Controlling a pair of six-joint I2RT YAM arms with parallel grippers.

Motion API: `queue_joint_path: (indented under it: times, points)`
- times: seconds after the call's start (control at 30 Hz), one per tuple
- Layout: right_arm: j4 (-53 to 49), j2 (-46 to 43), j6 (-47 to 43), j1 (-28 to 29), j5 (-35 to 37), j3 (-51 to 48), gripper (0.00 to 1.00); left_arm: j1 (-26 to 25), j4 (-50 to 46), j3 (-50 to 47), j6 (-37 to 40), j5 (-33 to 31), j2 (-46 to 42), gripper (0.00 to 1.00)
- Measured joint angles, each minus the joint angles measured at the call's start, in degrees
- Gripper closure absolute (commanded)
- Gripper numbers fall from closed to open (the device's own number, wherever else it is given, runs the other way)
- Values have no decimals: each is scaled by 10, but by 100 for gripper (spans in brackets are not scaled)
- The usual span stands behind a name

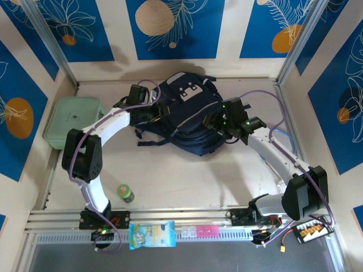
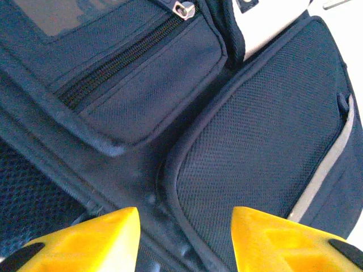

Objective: Pack the student bag

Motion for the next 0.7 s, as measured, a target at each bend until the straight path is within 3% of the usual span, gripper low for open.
queue_joint_path:
  times: [0.43,0.57,0.7]
  points:
    - [0,0,6,1,0,4,34,-1,53,5,-50,63,64,70]
    - [0,0,10,2,-3,4,35,-4,65,5,-55,89,67,82]
    - [0,3,14,4,-5,4,35,-4,72,5,-58,106,70,100]
